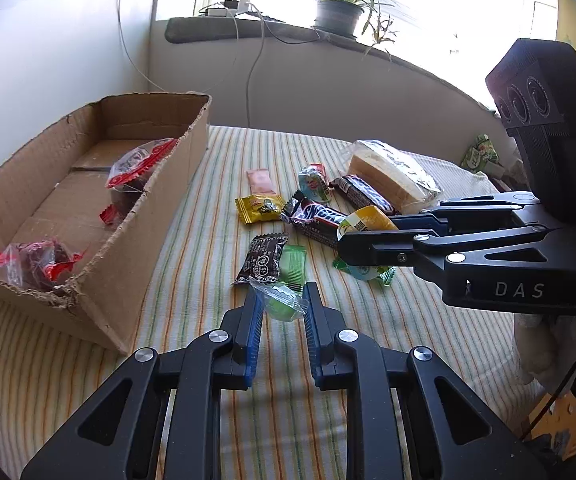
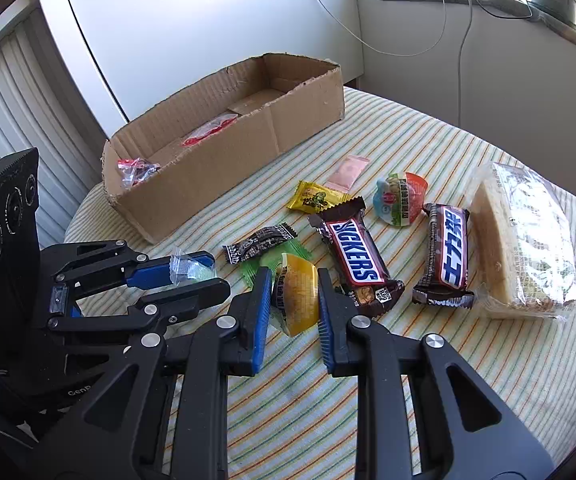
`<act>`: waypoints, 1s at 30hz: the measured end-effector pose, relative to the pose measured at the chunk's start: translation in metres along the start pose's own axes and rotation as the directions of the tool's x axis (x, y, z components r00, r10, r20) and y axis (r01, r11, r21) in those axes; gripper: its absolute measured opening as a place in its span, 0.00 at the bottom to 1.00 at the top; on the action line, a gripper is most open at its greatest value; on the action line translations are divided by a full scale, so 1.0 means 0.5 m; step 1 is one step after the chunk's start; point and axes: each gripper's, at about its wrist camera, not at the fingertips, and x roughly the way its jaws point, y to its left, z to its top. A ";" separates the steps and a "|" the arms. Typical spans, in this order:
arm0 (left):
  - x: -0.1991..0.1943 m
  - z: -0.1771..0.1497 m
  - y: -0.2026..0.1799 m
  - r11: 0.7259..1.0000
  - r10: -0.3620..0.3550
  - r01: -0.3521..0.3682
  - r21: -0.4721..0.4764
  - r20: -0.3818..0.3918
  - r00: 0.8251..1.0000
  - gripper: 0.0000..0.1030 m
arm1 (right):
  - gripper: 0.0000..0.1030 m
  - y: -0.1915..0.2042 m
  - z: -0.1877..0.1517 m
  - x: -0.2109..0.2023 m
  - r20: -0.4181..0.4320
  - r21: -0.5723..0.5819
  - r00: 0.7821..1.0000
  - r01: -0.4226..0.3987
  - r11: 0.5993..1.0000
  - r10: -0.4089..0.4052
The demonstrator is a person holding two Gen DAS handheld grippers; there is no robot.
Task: Organize snacks
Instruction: 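Carry the yellow candy into the box and open the right gripper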
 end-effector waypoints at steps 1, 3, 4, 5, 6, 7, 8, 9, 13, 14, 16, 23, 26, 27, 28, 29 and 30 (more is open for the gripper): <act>-0.006 0.001 0.002 1.000 0.001 -0.001 -0.002 0.006 1.000 0.18 | 0.22 0.002 0.003 -0.005 0.006 0.000 1.000 0.003 1.000 -0.003; -0.020 0.004 0.006 1.000 0.003 -0.003 -0.008 0.021 1.000 0.18 | 0.22 0.006 0.009 -0.012 0.015 0.002 1.000 0.006 1.000 -0.006; -0.028 0.005 0.008 1.000 0.003 -0.002 -0.011 0.030 1.000 0.18 | 0.22 0.007 0.011 -0.018 0.021 0.002 1.000 0.009 1.000 -0.009; -0.035 0.007 0.010 1.000 0.004 -0.003 -0.014 0.040 0.999 0.18 | 0.22 0.010 0.014 -0.021 0.027 0.002 1.000 0.010 1.000 -0.010; -0.044 0.010 0.013 1.000 0.004 -0.004 -0.016 0.051 0.999 0.18 | 0.22 0.012 0.019 -0.024 0.032 0.001 0.999 0.010 1.000 -0.010; -0.051 0.014 0.016 1.000 0.007 -0.006 -0.018 0.062 0.998 0.18 | 0.22 0.013 0.024 -0.026 0.039 -0.001 0.999 0.010 1.000 -0.010; -0.058 0.017 0.019 1.000 0.009 -0.008 -0.019 0.071 0.997 0.18 | 0.22 0.017 0.029 -0.028 0.045 -0.003 0.999 0.011 1.000 -0.011; -0.063 0.022 0.023 1.000 0.016 -0.014 -0.021 0.080 0.997 0.18 | 0.22 0.022 0.036 -0.030 0.050 -0.006 0.999 0.011 1.000 -0.011; -0.085 0.038 0.045 0.999 0.043 -0.040 -0.031 0.111 0.993 0.18 | 0.22 0.041 0.064 -0.030 0.069 -0.028 0.998 0.015 1.000 -0.013; -0.090 0.041 0.053 0.998 0.052 -0.048 -0.035 0.118 0.992 0.18 | 0.22 0.046 0.071 -0.030 0.075 -0.034 0.997 0.017 0.999 -0.014; -0.100 0.049 0.072 0.997 0.069 -0.064 -0.047 0.133 0.989 0.18 | 0.22 0.053 0.088 -0.027 0.085 -0.042 0.996 0.016 0.999 -0.013; -0.117 0.077 0.142 0.988 0.135 -0.119 -0.099 0.171 0.976 0.18 | 0.22 0.077 0.156 -0.003 0.110 -0.072 0.994 0.013 0.997 -0.005; -0.115 0.086 0.168 0.983 0.160 -0.142 -0.112 0.172 0.972 0.18 | 0.22 0.086 0.182 0.018 0.112 -0.077 0.994 0.014 0.997 -0.005; -0.112 0.087 0.176 0.982 0.168 -0.150 -0.117 0.170 0.971 0.18 | 0.22 0.090 0.191 0.025 0.110 -0.079 0.994 0.013 0.997 -0.004; -0.109 0.089 0.184 0.980 0.175 -0.156 -0.122 0.168 0.970 0.18 | 0.22 0.095 0.199 0.033 0.107 -0.082 0.994 0.010 0.997 -0.001; -0.109 0.088 0.191 0.979 0.181 -0.161 -0.126 0.167 0.969 0.18 | 0.22 0.099 0.207 0.041 0.106 -0.085 0.994 0.009 0.996 0.000; -0.106 0.090 0.198 0.977 0.188 -0.167 -0.131 0.165 0.968 0.18 | 0.22 0.104 0.216 0.049 0.105 -0.090 0.994 0.010 0.996 -0.001</act>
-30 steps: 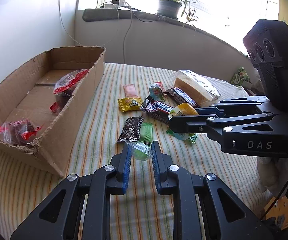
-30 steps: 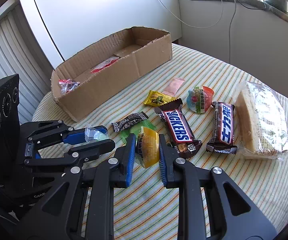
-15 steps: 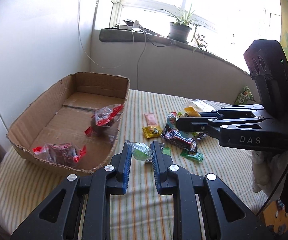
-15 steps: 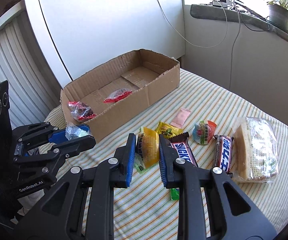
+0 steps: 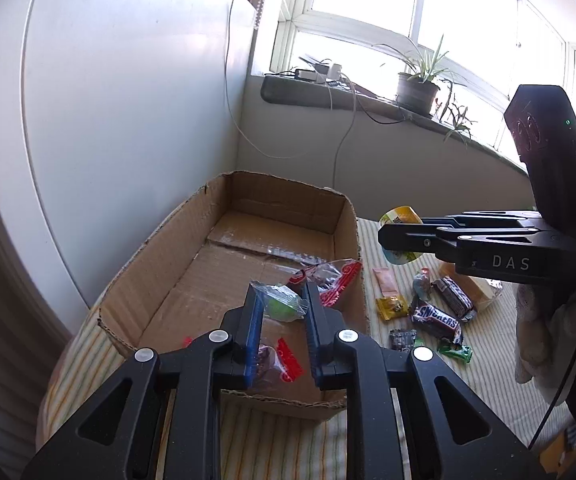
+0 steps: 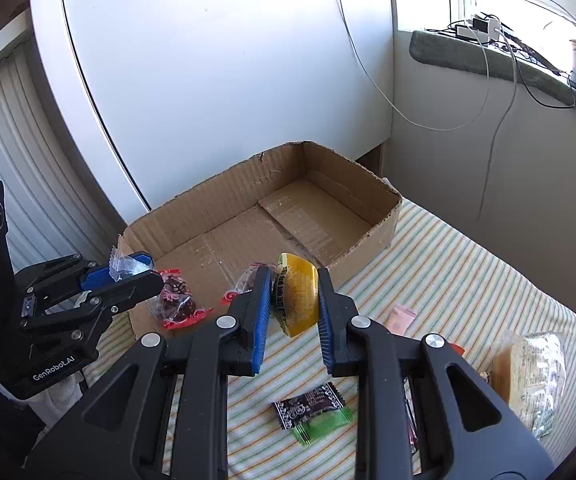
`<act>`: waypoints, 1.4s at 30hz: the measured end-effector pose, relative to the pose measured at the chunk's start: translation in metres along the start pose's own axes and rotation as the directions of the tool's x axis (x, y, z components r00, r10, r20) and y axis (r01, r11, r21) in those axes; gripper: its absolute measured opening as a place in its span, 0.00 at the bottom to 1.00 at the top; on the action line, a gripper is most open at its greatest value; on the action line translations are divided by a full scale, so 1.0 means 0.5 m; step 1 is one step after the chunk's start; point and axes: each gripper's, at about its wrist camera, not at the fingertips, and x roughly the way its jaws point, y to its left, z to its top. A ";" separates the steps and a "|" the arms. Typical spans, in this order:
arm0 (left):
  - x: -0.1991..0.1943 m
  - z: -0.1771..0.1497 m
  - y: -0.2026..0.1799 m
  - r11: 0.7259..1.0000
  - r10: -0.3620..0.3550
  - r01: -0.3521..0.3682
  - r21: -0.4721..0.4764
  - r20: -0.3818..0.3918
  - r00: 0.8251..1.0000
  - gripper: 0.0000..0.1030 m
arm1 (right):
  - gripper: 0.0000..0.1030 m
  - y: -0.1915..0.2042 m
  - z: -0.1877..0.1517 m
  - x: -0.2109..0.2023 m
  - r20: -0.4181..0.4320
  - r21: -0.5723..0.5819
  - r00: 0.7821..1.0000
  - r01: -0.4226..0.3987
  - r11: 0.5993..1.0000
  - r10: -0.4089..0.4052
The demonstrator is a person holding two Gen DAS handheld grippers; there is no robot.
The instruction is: Organize snacks
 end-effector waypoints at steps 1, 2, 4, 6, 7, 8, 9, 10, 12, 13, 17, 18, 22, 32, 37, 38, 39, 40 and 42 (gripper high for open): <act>0.004 0.002 0.007 1.000 0.006 -0.006 -0.006 -0.001 1.000 0.18 | 0.22 0.004 0.008 0.009 -0.002 -0.005 1.000 0.000 1.000 0.000; 0.007 0.004 0.015 1.000 0.008 -0.008 -0.013 -0.003 1.000 0.18 | 0.22 0.007 0.015 0.019 -0.005 -0.008 1.000 0.000 1.000 0.000; 0.014 0.008 0.026 1.000 0.019 -0.019 -0.019 -0.005 1.000 0.18 | 0.22 0.011 0.027 0.036 -0.009 -0.012 1.000 -0.001 1.000 0.001; 0.020 0.013 0.034 0.999 0.027 -0.027 -0.025 -0.008 1.000 0.18 | 0.22 0.013 0.041 0.057 -0.018 -0.009 1.000 -0.010 1.000 0.010; 0.023 0.015 0.037 0.999 0.030 -0.030 -0.024 -0.009 1.000 0.18 | 0.22 0.013 0.047 0.068 -0.022 -0.009 1.000 -0.011 1.000 0.011; 0.025 0.017 0.039 0.999 0.033 -0.033 -0.023 -0.009 0.999 0.18 | 0.22 0.014 0.052 0.077 -0.026 -0.010 1.000 -0.011 1.000 0.011; 0.026 0.019 0.041 0.999 0.035 -0.035 -0.022 -0.009 0.999 0.18 | 0.22 0.015 0.057 0.086 -0.030 -0.011 0.999 -0.013 1.000 0.012; 0.028 0.021 0.044 0.999 0.036 -0.036 -0.022 -0.008 0.999 0.18 | 0.22 0.016 0.061 0.094 -0.035 -0.012 0.999 -0.016 1.000 0.016; 0.031 0.025 0.049 0.999 0.039 -0.039 -0.024 -0.009 0.999 0.18 | 0.22 0.017 0.065 0.109 -0.044 -0.012 0.999 -0.023 1.000 0.022; 0.033 0.025 0.051 0.999 0.041 -0.042 -0.024 -0.010 0.999 0.18 | 0.22 0.018 0.067 0.116 -0.048 -0.013 0.999 -0.023 1.000 0.022; 0.036 0.026 0.059 0.999 0.047 -0.047 -0.024 -0.013 0.999 0.18 | 0.22 0.020 0.070 0.140 -0.065 -0.018 0.998 -0.026 0.999 0.025; 0.036 0.026 0.060 0.999 0.048 -0.048 -0.023 -0.014 0.999 0.18 | 0.22 0.021 0.071 0.143 -0.067 -0.019 0.997 -0.027 0.999 0.026; 0.036 0.027 0.060 0.999 0.049 -0.049 -0.021 -0.017 0.999 0.18 | 0.22 0.023 0.074 0.152 -0.070 -0.022 0.997 -0.033 0.999 0.032; 0.023 0.027 0.052 0.998 0.065 -0.065 -0.018 -0.005 0.998 0.31 | 0.60 0.019 0.076 0.125 -0.021 -0.027 1.000 -0.001 1.000 0.000; 0.008 0.025 0.040 0.998 0.060 -0.059 -0.014 0.003 0.998 0.31 | 0.65 0.013 0.064 0.092 -0.002 -0.026 1.000 0.028 0.999 -0.028; 0.005 0.025 0.036 0.998 0.058 -0.058 -0.012 0.004 0.998 0.31 | 0.67 0.010 0.060 0.084 0.002 -0.023 0.999 0.032 0.999 -0.032; 0.002 0.025 0.031 0.998 0.055 -0.055 -0.011 0.007 0.998 0.31 | 0.68 0.006 0.056 0.075 0.003 -0.019 1.000 0.031 0.999 -0.031; -0.002 0.024 0.027 0.999 0.050 -0.050 -0.010 0.010 0.999 0.31 | 0.68 0.000 0.051 0.066 0.003 -0.016 1.000 0.031 0.999 -0.031; -0.009 0.023 0.014 0.999 0.038 -0.038 -0.009 0.018 0.999 0.31 | 0.68 -0.012 0.038 0.043 0.008 -0.013 0.999 0.037 0.999 -0.037</act>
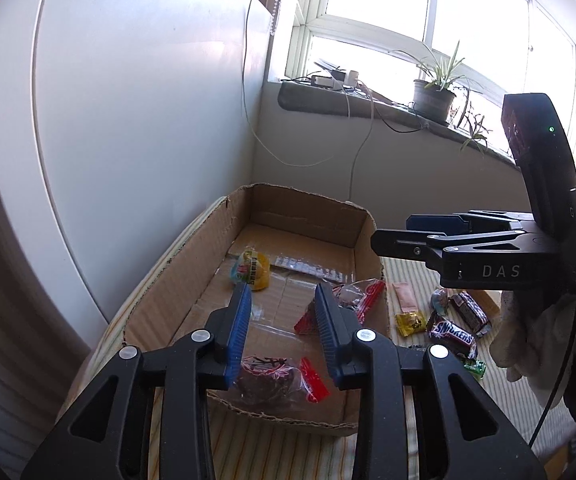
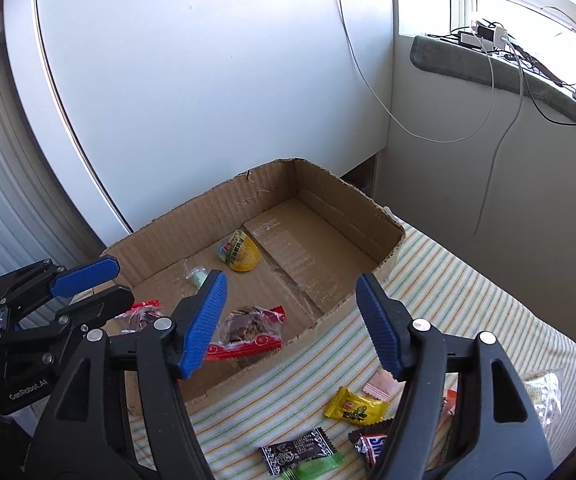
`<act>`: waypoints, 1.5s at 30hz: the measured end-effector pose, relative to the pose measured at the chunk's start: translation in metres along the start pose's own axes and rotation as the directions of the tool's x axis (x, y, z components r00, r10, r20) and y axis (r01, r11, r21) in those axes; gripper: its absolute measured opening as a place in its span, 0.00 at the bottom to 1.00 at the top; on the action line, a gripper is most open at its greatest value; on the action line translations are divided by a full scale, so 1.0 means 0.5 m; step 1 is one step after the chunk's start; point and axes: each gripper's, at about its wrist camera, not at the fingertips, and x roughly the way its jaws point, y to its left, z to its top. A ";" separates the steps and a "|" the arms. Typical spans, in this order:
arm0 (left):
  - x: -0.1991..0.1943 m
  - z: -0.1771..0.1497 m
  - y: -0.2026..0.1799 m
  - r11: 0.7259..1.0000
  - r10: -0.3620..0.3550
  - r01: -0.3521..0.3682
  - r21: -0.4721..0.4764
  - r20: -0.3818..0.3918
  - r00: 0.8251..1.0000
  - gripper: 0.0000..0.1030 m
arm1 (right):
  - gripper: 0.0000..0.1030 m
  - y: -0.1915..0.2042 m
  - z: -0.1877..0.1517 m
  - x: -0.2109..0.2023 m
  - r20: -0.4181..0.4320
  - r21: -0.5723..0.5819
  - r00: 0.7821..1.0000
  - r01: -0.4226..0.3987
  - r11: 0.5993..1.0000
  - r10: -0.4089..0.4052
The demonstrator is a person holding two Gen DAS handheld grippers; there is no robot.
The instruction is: Organize snacks
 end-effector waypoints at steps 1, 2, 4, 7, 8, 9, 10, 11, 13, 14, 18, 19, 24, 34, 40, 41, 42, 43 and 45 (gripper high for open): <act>-0.004 -0.001 -0.006 1.000 -0.008 0.008 0.001 0.003 1.000 0.31 | 0.68 -0.005 -0.008 -0.012 0.003 0.002 1.000 0.005 1.000 -0.005; -0.007 -0.002 -0.013 1.000 -0.018 0.018 0.002 0.004 1.000 0.31 | 0.68 -0.012 -0.015 -0.021 0.004 0.005 1.000 0.012 1.000 -0.012; -0.012 -0.004 -0.031 0.999 -0.035 0.035 0.013 0.002 0.999 0.31 | 0.68 -0.027 -0.033 -0.047 0.012 0.019 0.999 0.030 0.999 -0.030; -0.016 -0.011 -0.061 0.997 -0.065 0.065 0.035 -0.002 0.998 0.31 | 0.68 -0.051 -0.062 -0.085 0.019 0.040 0.999 0.048 0.998 -0.048; -0.017 -0.013 -0.070 0.996 -0.078 0.079 0.038 -0.005 0.997 0.31 | 0.68 -0.059 -0.070 -0.096 0.020 0.050 0.998 0.052 0.997 -0.053; -0.019 -0.017 -0.080 0.995 -0.091 0.091 0.042 -0.009 0.996 0.31 | 0.68 -0.065 -0.080 -0.106 0.021 0.058 0.998 0.055 0.997 -0.056; -0.020 -0.021 -0.089 0.994 -0.101 0.102 0.048 -0.012 0.995 0.31 | 0.68 -0.072 -0.091 -0.116 0.019 0.065 0.998 0.058 0.996 -0.059; -0.019 -0.024 -0.099 0.992 -0.111 0.112 0.052 -0.017 0.994 0.31 | 0.68 -0.077 -0.103 -0.124 0.016 0.071 0.998 0.063 0.996 -0.064; -0.016 -0.031 -0.121 0.989 -0.136 0.137 0.061 -0.029 0.990 0.31 | 0.68 -0.087 -0.126 -0.137 0.004 0.075 0.997 0.070 0.995 -0.071; -0.014 -0.035 -0.131 0.987 -0.146 0.148 0.067 -0.037 0.989 0.31 | 0.68 -0.091 -0.138 -0.143 -0.003 0.075 0.997 0.079 0.994 -0.079; 0.001 -0.054 -0.172 0.977 -0.185 0.191 0.091 -0.073 0.980 0.31 | 0.68 -0.102 -0.195 -0.165 -0.026 0.082 0.995 0.093 0.992 -0.091; 0.008 -0.058 -0.179 0.975 -0.194 0.201 0.091 -0.086 0.977 0.31 | 0.68 -0.105 -0.208 -0.166 -0.039 0.088 0.996 0.083 0.993 -0.079; 0.045 -0.081 -0.208 0.969 -0.214 0.229 0.095 -0.148 0.966 0.31 | 0.68 -0.115 -0.266 -0.155 -0.100 0.099 0.994 0.057 0.993 -0.047; 0.099 -0.104 -0.233 0.968 -0.196 0.225 0.112 -0.220 0.955 0.31 | 0.45 -0.117 -0.319 -0.112 -0.167 0.119 0.986 0.013 0.993 0.007; 0.125 -0.107 -0.226 0.972 -0.180 0.211 0.102 -0.249 0.952 0.31 | 0.44 -0.135 -0.321 -0.097 -0.179 0.149 0.983 -0.005 0.989 0.032; 0.129 -0.108 -0.227 0.972 -0.179 0.210 0.103 -0.255 0.950 0.31 | 0.44 -0.135 -0.322 -0.096 -0.180 0.150 0.983 -0.008 0.989 0.035; 0.132 -0.109 -0.227 0.972 -0.178 0.211 0.102 -0.260 0.949 0.31 | 0.44 -0.135 -0.322 -0.096 -0.181 0.149 0.983 -0.008 0.989 0.035; 0.136 -0.110 -0.227 0.972 -0.178 0.210 0.100 -0.265 0.948 0.30 | 0.44 -0.135 -0.320 -0.094 -0.182 0.148 0.983 -0.008 0.989 0.036; 0.147 -0.111 -0.225 0.975 -0.169 0.202 0.092 -0.284 0.944 0.31 | 0.44 -0.134 -0.320 -0.091 -0.185 0.143 0.982 -0.006 0.990 0.033</act>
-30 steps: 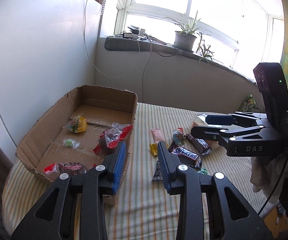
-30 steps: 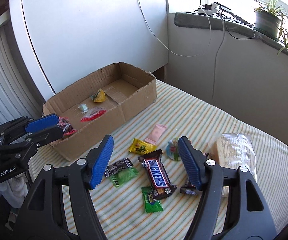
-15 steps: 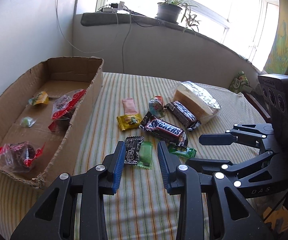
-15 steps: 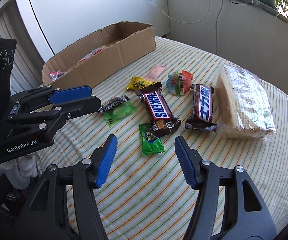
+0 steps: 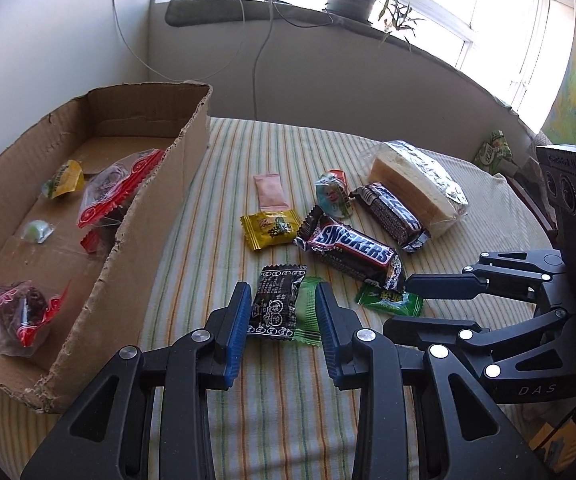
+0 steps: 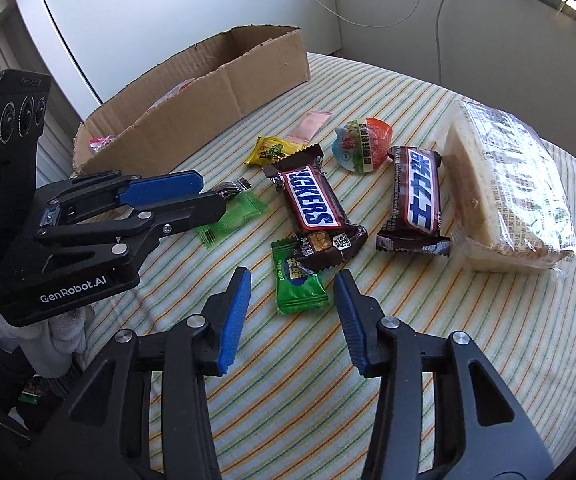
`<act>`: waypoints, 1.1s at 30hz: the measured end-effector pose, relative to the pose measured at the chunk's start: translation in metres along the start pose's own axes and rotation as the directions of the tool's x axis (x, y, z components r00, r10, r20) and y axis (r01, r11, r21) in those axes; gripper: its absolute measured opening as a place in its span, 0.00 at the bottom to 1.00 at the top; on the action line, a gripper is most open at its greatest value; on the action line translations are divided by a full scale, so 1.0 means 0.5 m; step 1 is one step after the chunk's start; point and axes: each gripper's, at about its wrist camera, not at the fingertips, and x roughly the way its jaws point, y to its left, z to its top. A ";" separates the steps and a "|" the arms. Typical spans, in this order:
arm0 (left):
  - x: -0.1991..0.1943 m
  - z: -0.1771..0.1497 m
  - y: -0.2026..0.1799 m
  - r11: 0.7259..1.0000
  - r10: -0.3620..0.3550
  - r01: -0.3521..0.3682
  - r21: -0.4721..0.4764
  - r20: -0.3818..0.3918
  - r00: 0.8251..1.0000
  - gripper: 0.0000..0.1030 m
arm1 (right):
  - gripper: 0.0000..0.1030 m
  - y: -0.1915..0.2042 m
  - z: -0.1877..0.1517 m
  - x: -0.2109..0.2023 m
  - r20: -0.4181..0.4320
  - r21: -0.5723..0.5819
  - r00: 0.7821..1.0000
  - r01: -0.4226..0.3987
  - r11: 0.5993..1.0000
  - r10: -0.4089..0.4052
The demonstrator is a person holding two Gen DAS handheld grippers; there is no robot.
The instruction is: Organize snacks
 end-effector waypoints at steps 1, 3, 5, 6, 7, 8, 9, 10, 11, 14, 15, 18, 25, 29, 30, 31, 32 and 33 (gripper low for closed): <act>0.005 0.000 0.002 1.000 0.004 -0.004 -0.007 -0.014 1.000 0.31 | 0.44 0.001 0.001 0.001 0.000 -0.002 1.000 0.001 1.000 -0.001; 0.012 -0.001 0.003 1.000 -0.007 0.007 -0.008 -0.028 1.000 0.37 | 0.44 0.002 0.003 0.004 -0.002 -0.006 1.000 0.003 1.000 -0.003; 0.012 -0.002 0.001 1.000 -0.009 0.009 -0.003 -0.027 1.000 0.38 | 0.44 0.002 0.003 0.005 0.000 -0.006 1.000 0.004 1.000 -0.004; 0.012 -0.002 0.002 1.000 -0.012 0.012 -0.004 -0.023 1.000 0.38 | 0.44 0.002 0.003 0.006 0.000 -0.007 1.000 0.006 1.000 -0.006; 0.012 -0.003 0.004 1.000 -0.015 0.014 -0.009 -0.021 1.000 0.38 | 0.44 0.003 0.003 0.006 0.001 -0.009 1.000 0.009 1.000 -0.009; 0.012 -0.003 0.004 1.000 -0.017 0.017 -0.013 -0.022 1.000 0.38 | 0.44 0.004 0.003 0.007 0.001 -0.011 1.000 0.012 1.000 -0.012; 0.012 -0.003 0.005 1.000 -0.017 0.017 -0.015 -0.020 1.000 0.36 | 0.44 0.006 0.003 0.007 0.002 -0.014 1.000 0.017 1.000 -0.017; 0.011 -0.004 0.005 1.000 -0.014 0.014 -0.015 -0.017 1.000 0.30 | 0.42 0.006 0.002 0.007 0.003 -0.017 1.000 0.022 1.000 -0.021; 0.012 -0.004 0.004 1.000 -0.016 0.015 -0.013 -0.017 1.000 0.27 | 0.37 0.007 0.001 0.007 0.004 -0.018 1.000 0.027 0.999 -0.027; 0.010 -0.004 0.001 1.000 -0.011 0.011 -0.002 -0.013 1.000 0.24 | 0.26 0.002 -0.002 0.004 0.009 -0.004 1.000 0.030 1.000 -0.030; 0.009 -0.004 -0.001 1.000 -0.009 0.009 0.001 -0.011 1.000 0.23 | 0.26 -0.001 -0.003 0.003 0.009 0.003 0.999 0.030 1.000 -0.030; 0.004 -0.005 0.000 1.000 -0.007 0.007 0.008 -0.001 1.000 0.15 | 0.26 -0.004 -0.006 0.000 0.011 0.009 1.000 0.025 1.000 -0.025; -0.009 -0.009 0.000 1.000 -0.007 0.007 0.013 0.016 1.000 0.13 | 0.26 0.007 -0.017 -0.010 0.015 -0.007 0.999 0.041 0.999 -0.041; -0.012 -0.012 0.000 1.000 -0.011 0.010 0.019 0.015 1.000 0.13 | 0.26 0.007 -0.022 -0.020 0.024 0.002 0.999 0.046 0.999 -0.046; -0.008 -0.014 -0.002 1.000 -0.013 0.013 0.028 0.001 1.000 0.13 | 0.26 0.007 -0.024 -0.021 0.022 0.001 0.999 0.049 0.999 -0.049; -0.003 -0.014 -0.003 0.999 -0.013 0.014 0.034 -0.011 1.000 0.13 | 0.26 0.006 -0.026 -0.022 0.021 0.000 0.998 0.053 0.999 -0.053; -0.003 -0.013 -0.004 0.999 -0.008 0.008 0.032 -0.010 1.000 0.15 | 0.26 0.007 -0.026 -0.020 0.019 -0.001 0.998 0.055 0.998 -0.055; -0.002 -0.011 -0.004 1.000 -0.005 0.005 0.029 -0.011 1.000 0.17 | 0.26 0.008 -0.026 -0.019 0.016 -0.005 0.998 0.056 0.998 -0.056</act>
